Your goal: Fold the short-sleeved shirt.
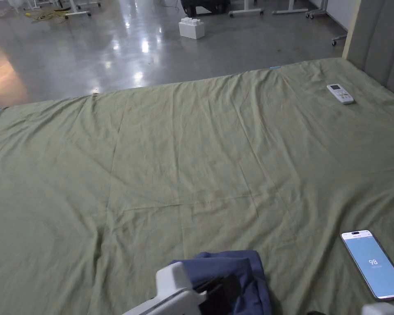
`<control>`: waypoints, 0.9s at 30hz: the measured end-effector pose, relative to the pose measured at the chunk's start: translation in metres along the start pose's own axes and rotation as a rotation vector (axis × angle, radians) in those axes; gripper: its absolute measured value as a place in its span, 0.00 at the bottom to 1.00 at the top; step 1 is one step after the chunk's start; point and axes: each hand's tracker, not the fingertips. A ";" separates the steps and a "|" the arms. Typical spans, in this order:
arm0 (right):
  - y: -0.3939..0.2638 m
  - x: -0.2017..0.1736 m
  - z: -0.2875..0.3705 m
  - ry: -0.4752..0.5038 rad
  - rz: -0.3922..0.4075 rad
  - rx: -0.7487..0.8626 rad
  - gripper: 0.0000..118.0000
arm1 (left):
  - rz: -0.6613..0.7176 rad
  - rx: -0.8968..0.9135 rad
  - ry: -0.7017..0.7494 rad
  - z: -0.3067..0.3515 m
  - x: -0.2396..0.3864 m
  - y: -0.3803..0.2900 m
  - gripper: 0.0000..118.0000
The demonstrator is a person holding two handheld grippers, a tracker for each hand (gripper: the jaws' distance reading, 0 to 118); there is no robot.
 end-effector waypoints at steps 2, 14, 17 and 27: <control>0.012 -0.014 -0.034 0.049 0.044 -0.015 0.00 | -0.027 0.042 0.044 0.029 -0.002 0.002 0.00; 0.008 0.013 -0.147 0.019 -0.192 -0.337 0.00 | 0.105 0.049 0.132 0.091 -0.070 -0.013 0.73; 0.007 0.019 -0.152 0.040 -0.197 -0.339 0.00 | 0.143 0.024 0.126 0.077 -0.087 -0.008 0.86; 0.001 0.022 -0.149 0.054 -0.218 -0.320 0.00 | 0.118 -0.246 0.043 -0.018 -0.135 0.040 0.86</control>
